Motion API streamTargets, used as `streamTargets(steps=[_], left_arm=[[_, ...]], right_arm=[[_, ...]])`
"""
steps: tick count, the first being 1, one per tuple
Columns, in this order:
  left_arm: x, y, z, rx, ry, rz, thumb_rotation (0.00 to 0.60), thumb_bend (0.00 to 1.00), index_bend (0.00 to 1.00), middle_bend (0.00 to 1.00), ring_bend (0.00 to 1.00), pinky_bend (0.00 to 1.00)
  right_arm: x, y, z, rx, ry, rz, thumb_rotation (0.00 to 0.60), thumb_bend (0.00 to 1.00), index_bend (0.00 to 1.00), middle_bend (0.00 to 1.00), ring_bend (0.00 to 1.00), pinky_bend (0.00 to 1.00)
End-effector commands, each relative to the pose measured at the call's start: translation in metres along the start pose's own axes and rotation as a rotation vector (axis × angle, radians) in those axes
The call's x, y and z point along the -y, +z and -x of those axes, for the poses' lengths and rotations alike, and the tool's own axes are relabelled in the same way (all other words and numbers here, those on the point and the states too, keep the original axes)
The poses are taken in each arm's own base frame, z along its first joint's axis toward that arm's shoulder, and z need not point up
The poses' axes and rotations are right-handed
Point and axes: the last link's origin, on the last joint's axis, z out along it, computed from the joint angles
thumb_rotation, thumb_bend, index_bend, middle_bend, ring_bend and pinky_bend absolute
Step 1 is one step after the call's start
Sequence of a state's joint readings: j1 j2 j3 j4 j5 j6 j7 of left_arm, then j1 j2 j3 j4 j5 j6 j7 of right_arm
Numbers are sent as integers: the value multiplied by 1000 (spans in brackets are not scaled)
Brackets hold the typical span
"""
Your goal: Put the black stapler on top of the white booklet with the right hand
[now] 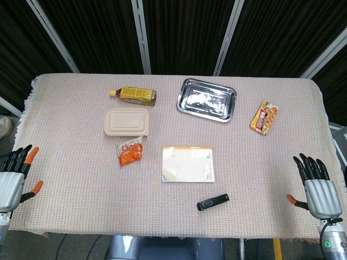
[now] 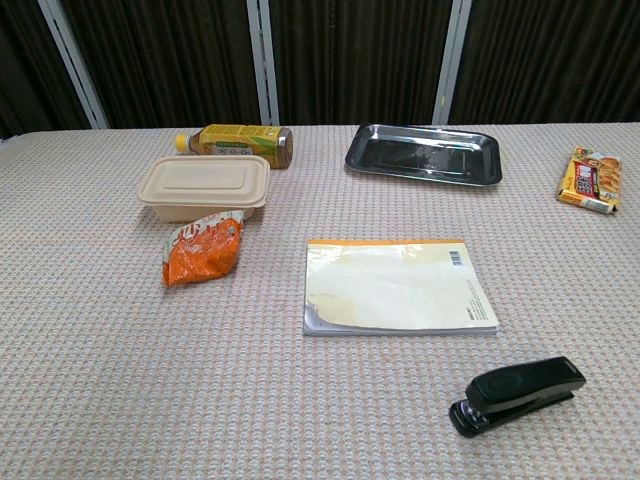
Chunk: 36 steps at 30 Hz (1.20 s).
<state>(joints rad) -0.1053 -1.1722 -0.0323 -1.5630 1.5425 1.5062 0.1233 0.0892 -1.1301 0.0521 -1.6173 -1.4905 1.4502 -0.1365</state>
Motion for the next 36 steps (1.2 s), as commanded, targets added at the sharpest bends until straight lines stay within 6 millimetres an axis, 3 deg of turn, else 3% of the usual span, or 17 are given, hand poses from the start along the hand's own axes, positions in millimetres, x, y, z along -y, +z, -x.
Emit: streamTargets(steps=[1, 8, 14, 19, 25, 36], left_arm=[[0, 0, 1, 2, 0, -2, 600, 293, 0, 0, 0, 83], [-3, 4, 1, 2, 1, -2, 600, 293, 0, 0, 0, 83], [-6, 7, -2, -14, -13, 12, 600, 295, 0, 0, 0, 83], [-9, 11, 3, 15, -7, 31, 600, 293, 0, 0, 0, 83], [-11, 11, 5, 20, -3, 40, 600, 294, 0, 0, 0, 84], [-9, 8, 4, 12, -2, 31, 600, 293, 0, 0, 0, 83]], right_arm=[[0, 0, 0, 4, 0, -1, 600, 80, 0, 0, 0, 0], [2, -2, 3, 35, -5, -17, 600, 87, 0, 0, 0, 0], [11, -9, 10, 105, -8, -79, 600, 196, 45, 29, 0, 3], [33, -19, 19, 155, -59, -179, 600, 209, 157, 151, 91, 164], [67, -18, 35, 198, -76, -332, 600, 220, 225, 220, 172, 259], [101, -6, 51, 245, -57, -464, 600, 233, 240, 234, 196, 304]])
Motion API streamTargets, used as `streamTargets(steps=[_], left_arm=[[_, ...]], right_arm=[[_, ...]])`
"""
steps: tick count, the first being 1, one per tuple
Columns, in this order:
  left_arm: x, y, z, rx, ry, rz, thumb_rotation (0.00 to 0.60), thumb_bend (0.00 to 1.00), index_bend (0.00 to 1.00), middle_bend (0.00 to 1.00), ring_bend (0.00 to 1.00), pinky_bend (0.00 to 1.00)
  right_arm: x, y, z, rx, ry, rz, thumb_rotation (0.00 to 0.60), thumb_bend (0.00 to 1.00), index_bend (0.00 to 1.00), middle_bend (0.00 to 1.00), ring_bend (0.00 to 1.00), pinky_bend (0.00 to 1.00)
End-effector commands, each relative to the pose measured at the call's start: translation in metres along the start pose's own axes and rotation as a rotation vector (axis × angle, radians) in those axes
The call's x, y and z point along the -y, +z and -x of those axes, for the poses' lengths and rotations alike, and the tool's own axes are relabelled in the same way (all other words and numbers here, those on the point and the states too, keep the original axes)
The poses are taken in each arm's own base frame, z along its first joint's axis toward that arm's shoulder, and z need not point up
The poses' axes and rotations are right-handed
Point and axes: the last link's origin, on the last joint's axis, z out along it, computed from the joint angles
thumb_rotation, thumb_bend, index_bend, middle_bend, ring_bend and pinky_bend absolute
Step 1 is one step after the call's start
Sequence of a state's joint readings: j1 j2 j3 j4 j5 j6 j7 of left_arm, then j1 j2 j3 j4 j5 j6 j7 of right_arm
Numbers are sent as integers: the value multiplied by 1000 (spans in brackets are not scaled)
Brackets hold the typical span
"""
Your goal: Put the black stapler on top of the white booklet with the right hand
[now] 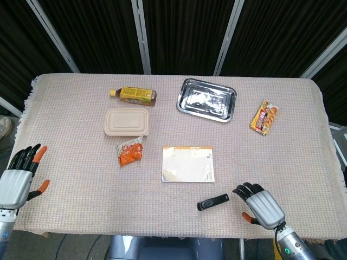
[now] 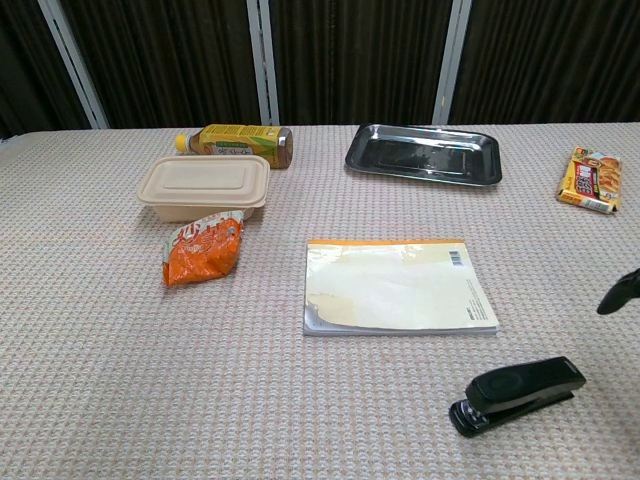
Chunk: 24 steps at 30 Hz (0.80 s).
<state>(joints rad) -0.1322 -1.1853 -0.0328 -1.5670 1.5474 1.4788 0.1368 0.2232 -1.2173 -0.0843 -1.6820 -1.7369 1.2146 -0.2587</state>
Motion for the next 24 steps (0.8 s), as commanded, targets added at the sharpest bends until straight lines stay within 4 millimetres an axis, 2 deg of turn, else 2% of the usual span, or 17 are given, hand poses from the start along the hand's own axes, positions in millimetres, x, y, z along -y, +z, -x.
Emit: streamTargets(steps=[1, 9, 24], left_arm=[[0, 0, 0, 0, 0, -2, 600, 292, 0, 0, 0, 83], [1, 3, 3, 19, 3, -4, 600, 294, 0, 0, 0, 84], [1, 5, 5, 30, 9, -8, 600, 293, 0, 0, 0, 83]], right_arm=[[7, 8, 2, 13, -4, -26, 600, 233, 241, 234, 196, 304], [21, 24, 10, 50, -3, -73, 600, 235, 241, 235, 197, 304], [35, 50, 20, 90, 0, -131, 600, 237, 241, 235, 208, 304]])
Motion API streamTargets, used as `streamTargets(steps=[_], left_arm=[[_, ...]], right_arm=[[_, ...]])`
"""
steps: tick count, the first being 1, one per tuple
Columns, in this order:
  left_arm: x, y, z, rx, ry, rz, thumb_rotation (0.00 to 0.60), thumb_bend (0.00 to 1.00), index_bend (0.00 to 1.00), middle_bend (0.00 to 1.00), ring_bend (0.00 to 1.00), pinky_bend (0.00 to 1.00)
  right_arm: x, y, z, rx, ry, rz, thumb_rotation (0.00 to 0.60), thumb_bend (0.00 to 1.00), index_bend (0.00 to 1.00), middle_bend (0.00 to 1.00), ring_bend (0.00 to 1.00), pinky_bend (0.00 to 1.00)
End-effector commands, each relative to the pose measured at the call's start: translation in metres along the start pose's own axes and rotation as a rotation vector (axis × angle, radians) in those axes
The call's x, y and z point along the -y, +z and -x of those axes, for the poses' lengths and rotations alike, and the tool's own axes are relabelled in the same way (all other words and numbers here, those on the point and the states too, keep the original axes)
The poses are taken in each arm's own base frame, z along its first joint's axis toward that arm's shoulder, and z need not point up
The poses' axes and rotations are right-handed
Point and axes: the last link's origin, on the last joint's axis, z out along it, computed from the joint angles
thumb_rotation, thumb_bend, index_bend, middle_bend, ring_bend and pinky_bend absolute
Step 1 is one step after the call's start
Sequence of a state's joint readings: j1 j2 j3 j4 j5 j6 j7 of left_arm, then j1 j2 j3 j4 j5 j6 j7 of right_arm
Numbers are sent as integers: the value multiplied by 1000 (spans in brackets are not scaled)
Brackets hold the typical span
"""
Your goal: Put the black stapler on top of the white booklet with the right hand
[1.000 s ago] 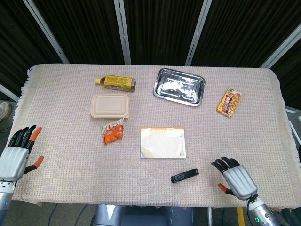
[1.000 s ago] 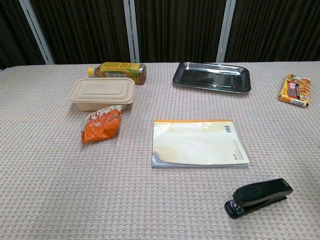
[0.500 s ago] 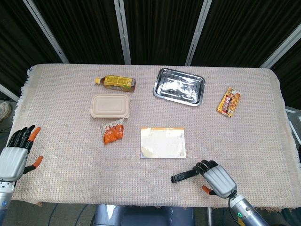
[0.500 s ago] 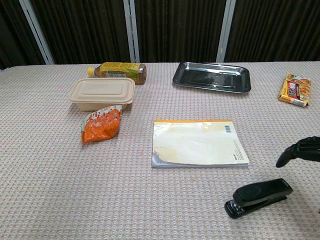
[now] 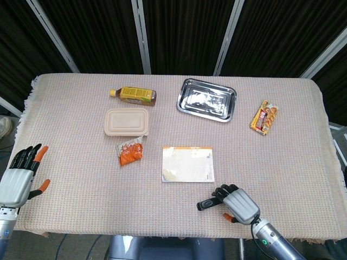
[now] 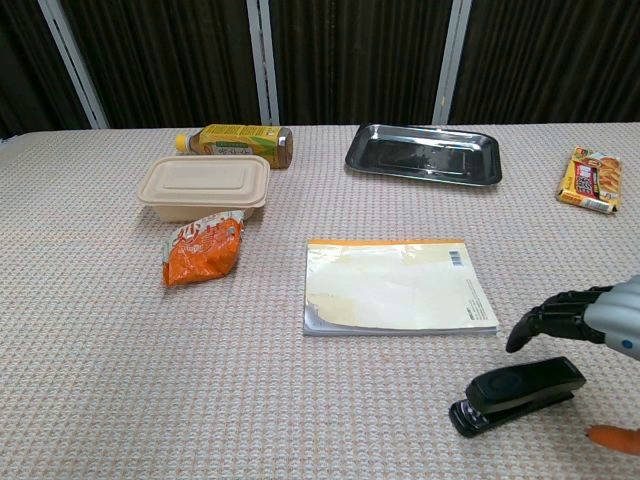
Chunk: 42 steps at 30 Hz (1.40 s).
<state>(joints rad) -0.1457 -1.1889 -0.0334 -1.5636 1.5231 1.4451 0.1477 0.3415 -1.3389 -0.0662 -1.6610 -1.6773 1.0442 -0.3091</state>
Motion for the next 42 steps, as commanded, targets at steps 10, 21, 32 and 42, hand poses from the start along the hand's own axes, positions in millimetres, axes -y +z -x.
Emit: streamTargets(steps=[10, 21, 32, 42], left_arm=[[0, 2, 2, 15, 4, 0, 600, 295, 0, 0, 0, 83], [2, 2, 1, 20, -3, -2, 600, 294, 0, 0, 0, 83], [2, 1, 1, 22, -9, 3, 600, 295, 0, 0, 0, 83], [3, 1, 1, 22, -7, -2, 600, 295, 0, 0, 0, 83]], right_arm=[[7, 15, 8, 27, 4, -30, 600, 260, 246, 241, 216, 304], [12, 26, 16, 25, 6, -63, 600, 357, 531, 444, 440, 542], [21, 31, 4, -56, -51, -102, 600, 414, 638, 481, 511, 634], [38, 60, -19, -68, -108, -155, 600, 413, 639, 481, 511, 634]])
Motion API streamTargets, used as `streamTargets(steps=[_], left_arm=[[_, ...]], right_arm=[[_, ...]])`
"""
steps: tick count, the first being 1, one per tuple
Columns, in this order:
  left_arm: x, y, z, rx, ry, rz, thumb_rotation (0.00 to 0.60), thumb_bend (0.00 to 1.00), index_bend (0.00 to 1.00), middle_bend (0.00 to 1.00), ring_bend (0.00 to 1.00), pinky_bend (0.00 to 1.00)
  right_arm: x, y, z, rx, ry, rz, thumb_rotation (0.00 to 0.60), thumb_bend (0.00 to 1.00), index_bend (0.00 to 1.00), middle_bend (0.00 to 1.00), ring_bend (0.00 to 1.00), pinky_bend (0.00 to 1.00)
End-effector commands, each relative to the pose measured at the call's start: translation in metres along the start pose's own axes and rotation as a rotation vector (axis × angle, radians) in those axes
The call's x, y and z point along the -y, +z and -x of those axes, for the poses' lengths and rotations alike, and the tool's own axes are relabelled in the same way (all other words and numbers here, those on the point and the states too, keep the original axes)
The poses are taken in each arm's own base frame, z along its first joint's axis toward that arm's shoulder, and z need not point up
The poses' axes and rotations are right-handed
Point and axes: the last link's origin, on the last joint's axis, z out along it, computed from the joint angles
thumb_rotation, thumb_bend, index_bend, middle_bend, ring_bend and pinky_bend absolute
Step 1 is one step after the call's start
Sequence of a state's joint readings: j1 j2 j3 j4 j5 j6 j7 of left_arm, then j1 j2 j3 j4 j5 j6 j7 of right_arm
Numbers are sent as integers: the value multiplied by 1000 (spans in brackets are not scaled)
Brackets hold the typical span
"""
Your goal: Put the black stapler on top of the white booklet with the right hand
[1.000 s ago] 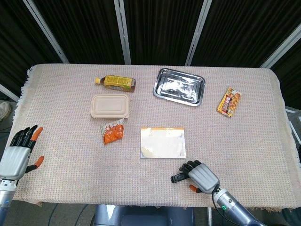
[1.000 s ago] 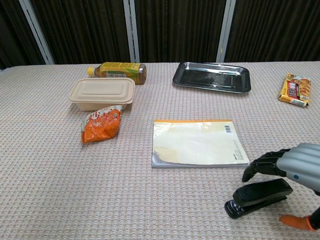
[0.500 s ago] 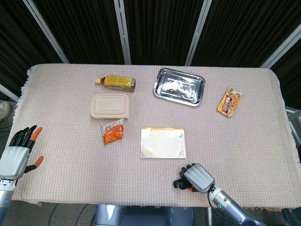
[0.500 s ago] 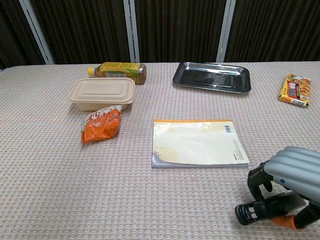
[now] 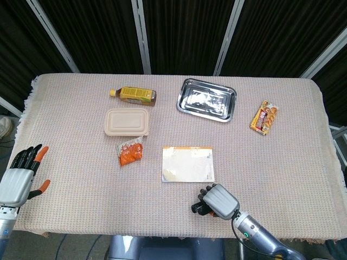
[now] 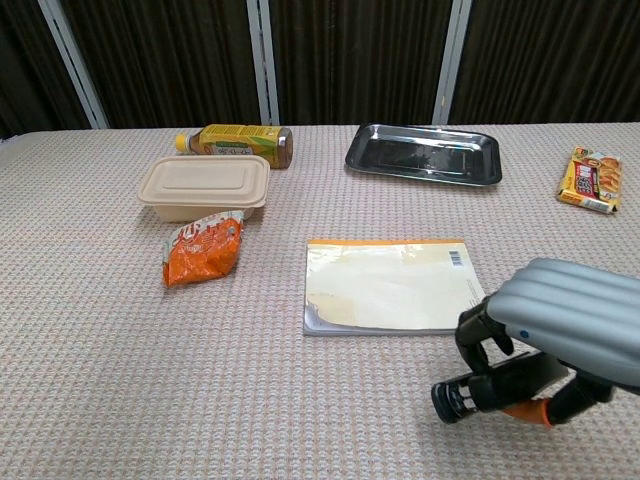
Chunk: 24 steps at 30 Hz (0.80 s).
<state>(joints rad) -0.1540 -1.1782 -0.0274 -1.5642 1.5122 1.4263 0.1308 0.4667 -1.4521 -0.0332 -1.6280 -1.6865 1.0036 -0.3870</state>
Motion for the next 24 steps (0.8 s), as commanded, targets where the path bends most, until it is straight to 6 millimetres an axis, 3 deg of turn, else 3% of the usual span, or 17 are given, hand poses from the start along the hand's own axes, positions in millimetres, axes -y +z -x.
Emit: streamTargets(steps=[1, 11, 18, 24], left_arm=[[0, 0, 0, 1, 2, -1, 600, 296, 0, 0, 0, 83], [3, 4, 4, 19, 5, -23, 600, 294, 0, 0, 0, 83], [7, 8, 6, 34, 4, -45, 600, 296, 0, 0, 0, 83], [9, 9, 7, 39, 5, -59, 600, 295, 0, 0, 0, 83]], right_arm=[[3, 17, -8, -1, -20, -17, 600, 413, 639, 481, 511, 634], [5, 74, -32, -14, -66, -40, 600, 414, 643, 482, 514, 634], [7, 101, -53, -37, -93, -41, 600, 413, 643, 482, 514, 634], [12, 124, -52, -11, -102, -57, 600, 413, 643, 482, 514, 634]])
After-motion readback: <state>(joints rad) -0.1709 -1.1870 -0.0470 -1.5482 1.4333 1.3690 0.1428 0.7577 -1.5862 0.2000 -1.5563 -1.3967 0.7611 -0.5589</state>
